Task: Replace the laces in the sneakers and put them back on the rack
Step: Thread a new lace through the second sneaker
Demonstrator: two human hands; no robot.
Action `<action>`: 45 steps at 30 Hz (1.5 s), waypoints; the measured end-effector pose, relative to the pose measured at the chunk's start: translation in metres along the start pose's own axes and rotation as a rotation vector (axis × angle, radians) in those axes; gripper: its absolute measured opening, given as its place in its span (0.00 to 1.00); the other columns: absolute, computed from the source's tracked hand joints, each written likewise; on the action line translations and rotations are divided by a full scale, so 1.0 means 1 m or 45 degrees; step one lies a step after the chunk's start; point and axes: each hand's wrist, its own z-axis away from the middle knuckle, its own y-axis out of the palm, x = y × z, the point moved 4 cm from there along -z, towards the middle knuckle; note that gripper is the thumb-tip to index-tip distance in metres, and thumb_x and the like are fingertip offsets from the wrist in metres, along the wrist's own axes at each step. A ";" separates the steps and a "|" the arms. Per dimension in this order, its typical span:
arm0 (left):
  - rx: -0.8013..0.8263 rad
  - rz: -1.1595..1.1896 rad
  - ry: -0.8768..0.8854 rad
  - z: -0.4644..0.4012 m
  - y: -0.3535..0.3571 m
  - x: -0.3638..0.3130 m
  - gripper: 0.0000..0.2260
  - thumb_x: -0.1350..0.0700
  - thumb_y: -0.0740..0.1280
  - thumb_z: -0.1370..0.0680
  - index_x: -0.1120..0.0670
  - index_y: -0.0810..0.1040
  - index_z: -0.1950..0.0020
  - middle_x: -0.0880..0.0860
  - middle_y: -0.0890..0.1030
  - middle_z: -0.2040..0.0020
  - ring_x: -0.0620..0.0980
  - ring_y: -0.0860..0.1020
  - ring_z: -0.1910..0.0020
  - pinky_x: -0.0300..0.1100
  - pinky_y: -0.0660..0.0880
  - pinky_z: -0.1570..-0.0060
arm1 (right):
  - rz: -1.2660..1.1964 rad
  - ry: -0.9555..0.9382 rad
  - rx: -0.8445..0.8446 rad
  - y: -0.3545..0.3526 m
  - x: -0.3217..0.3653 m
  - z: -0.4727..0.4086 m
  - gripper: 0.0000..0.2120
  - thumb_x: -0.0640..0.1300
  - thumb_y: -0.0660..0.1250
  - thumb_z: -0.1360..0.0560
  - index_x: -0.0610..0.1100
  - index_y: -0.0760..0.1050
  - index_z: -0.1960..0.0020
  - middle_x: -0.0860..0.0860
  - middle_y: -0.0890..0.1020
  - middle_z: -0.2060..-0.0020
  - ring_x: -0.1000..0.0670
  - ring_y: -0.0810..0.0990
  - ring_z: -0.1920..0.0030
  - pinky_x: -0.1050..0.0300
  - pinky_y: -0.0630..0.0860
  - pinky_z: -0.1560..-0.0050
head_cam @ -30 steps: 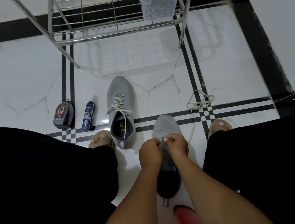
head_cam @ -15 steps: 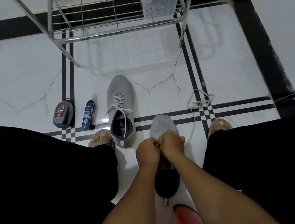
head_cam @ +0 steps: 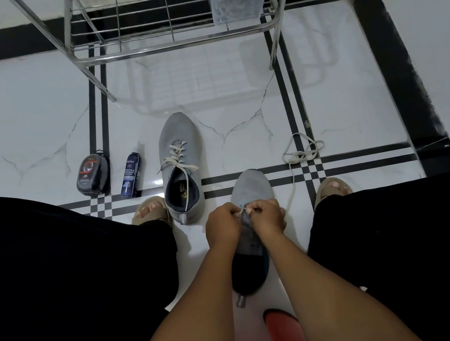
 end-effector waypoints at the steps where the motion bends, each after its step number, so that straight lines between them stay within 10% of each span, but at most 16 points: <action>1: 0.011 -0.016 0.005 -0.001 0.000 0.000 0.09 0.59 0.64 0.23 0.51 0.82 0.47 0.52 0.82 0.47 0.52 0.79 0.48 0.38 0.69 0.55 | -0.060 0.061 0.009 0.001 -0.003 -0.002 0.10 0.46 0.67 0.23 0.54 0.78 0.63 0.52 0.74 0.45 0.45 0.69 0.42 0.56 0.66 0.43; 8: 0.139 -0.168 0.113 -0.007 0.004 -0.002 0.08 0.58 0.65 0.24 0.51 0.81 0.47 0.52 0.82 0.49 0.53 0.79 0.48 0.44 0.75 0.50 | -0.239 0.129 -0.008 0.013 -0.007 0.003 0.15 0.48 0.70 0.26 0.60 0.75 0.70 0.54 0.83 0.53 0.44 0.77 0.44 0.47 0.72 0.38; 16: 0.009 0.136 -0.121 -0.011 0.006 0.005 0.07 0.56 0.61 0.23 0.47 0.76 0.57 0.51 0.81 0.56 0.53 0.79 0.57 0.40 0.68 0.63 | 0.005 -0.023 -0.064 -0.002 0.004 0.022 0.16 0.42 0.63 0.23 0.53 0.73 0.37 0.53 0.73 0.43 0.42 0.69 0.36 0.49 0.68 0.34; 26: 0.073 0.101 -0.037 -0.023 0.016 -0.009 0.05 0.59 0.59 0.23 0.52 0.73 0.56 0.50 0.77 0.57 0.52 0.74 0.58 0.42 0.67 0.60 | 0.254 0.314 -0.065 -0.003 -0.029 0.055 0.22 0.54 0.66 0.24 0.43 0.64 0.38 0.43 0.77 0.43 0.40 0.79 0.45 0.51 0.74 0.53; 34: -0.669 1.184 -0.218 -0.022 -0.082 -0.039 0.06 0.63 0.49 0.21 0.55 0.63 0.52 0.54 0.79 0.64 0.52 0.78 0.64 0.40 0.72 0.62 | 0.144 0.475 0.071 -0.014 -0.037 0.036 0.10 0.39 0.63 0.23 0.40 0.77 0.42 0.42 0.80 0.44 0.40 0.80 0.45 0.54 0.74 0.55; 38: -1.159 1.153 -0.030 -0.005 -0.177 -0.063 0.03 0.59 0.52 0.19 0.55 0.64 0.50 0.47 0.71 0.62 0.43 0.71 0.66 0.33 0.67 0.69 | 0.166 0.423 0.061 -0.015 -0.030 0.038 0.11 0.41 0.64 0.23 0.42 0.77 0.42 0.43 0.81 0.45 0.41 0.80 0.45 0.54 0.74 0.55; 45: 0.103 -0.038 0.013 -0.020 -0.050 -0.033 0.12 0.50 0.62 0.21 0.53 0.78 0.42 0.56 0.81 0.45 0.56 0.78 0.47 0.44 0.74 0.50 | 0.278 0.091 0.039 -0.015 -0.005 0.035 0.11 0.48 0.64 0.23 0.46 0.78 0.44 0.46 0.77 0.45 0.43 0.78 0.45 0.54 0.75 0.51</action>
